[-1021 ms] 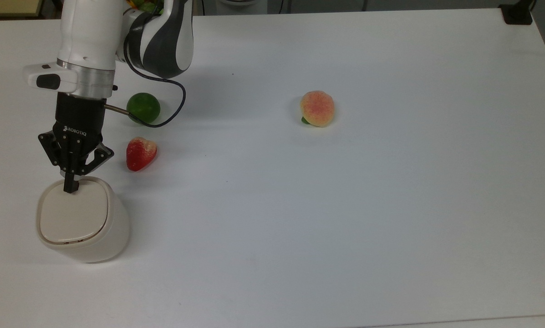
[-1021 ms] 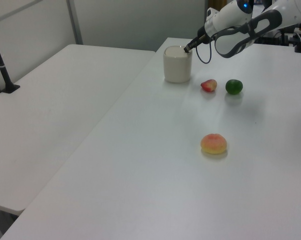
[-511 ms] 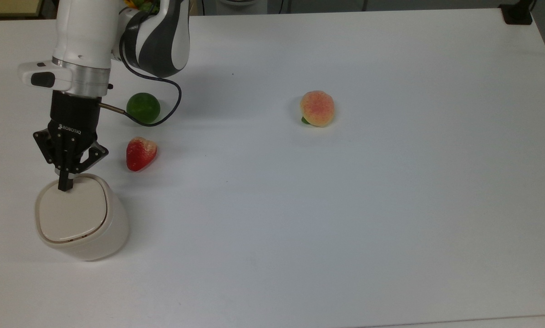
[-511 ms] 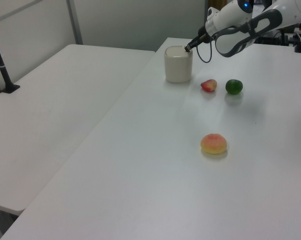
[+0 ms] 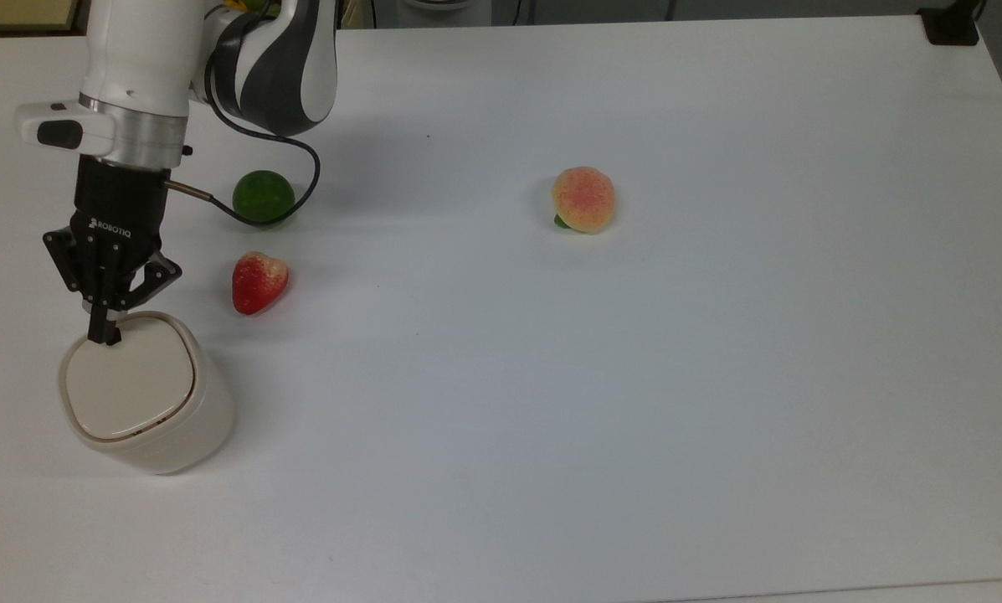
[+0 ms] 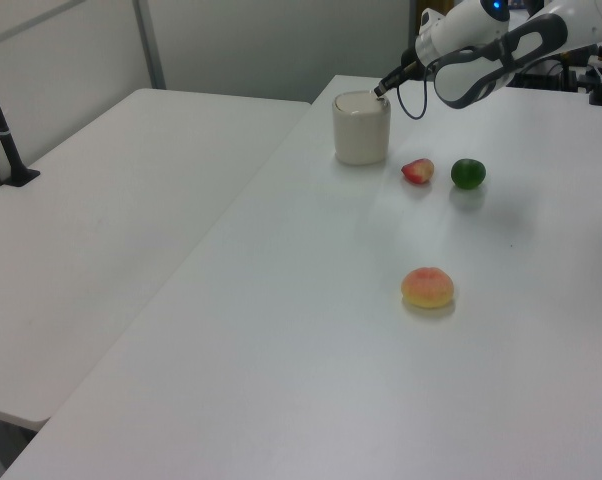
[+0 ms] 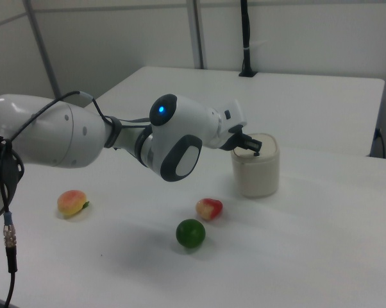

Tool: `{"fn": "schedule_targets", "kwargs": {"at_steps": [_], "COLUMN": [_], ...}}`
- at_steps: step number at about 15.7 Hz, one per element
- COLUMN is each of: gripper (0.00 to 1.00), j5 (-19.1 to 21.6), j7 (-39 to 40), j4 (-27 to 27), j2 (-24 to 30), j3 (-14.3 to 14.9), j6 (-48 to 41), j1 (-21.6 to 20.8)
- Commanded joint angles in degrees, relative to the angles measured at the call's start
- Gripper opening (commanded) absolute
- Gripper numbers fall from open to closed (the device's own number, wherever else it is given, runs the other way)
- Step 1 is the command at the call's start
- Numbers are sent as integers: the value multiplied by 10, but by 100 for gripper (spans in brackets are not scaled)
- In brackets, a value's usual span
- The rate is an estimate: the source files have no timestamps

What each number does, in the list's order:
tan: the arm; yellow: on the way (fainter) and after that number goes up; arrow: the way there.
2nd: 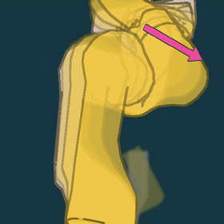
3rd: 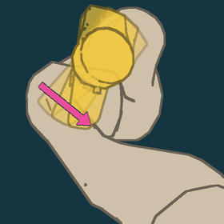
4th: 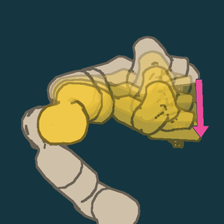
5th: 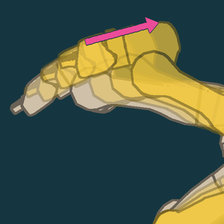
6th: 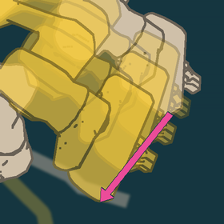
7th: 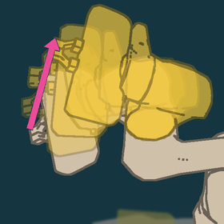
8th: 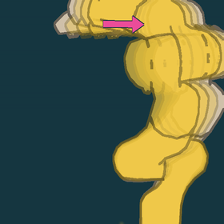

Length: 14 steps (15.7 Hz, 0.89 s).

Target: Close garbage bin

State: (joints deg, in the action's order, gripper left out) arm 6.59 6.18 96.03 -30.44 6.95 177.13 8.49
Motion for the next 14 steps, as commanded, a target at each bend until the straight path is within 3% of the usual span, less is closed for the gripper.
{"fn": "schedule_targets", "kwargs": {"at_steps": [1, 4, 7, 8, 10, 12, 14], "gripper": [2, 3, 17, 25, 57, 97, 100], "j5": [11, 10, 10, 10, 10, 10, 5], "j7": [1, 2, 0, 0, -2, -11, -20], "j4": [20, 20, 20, 19, 19, 18, 18], "j2": [51, 92, 144, 163, 196, 224, 253], "j3": [-3, -3, -3, -2, -3, -3, -4], "j6": [-55, -147, -292, -343, -431, -502, -568], "j1": [-1, -1, -7, -7, -8, -8, -11]}}
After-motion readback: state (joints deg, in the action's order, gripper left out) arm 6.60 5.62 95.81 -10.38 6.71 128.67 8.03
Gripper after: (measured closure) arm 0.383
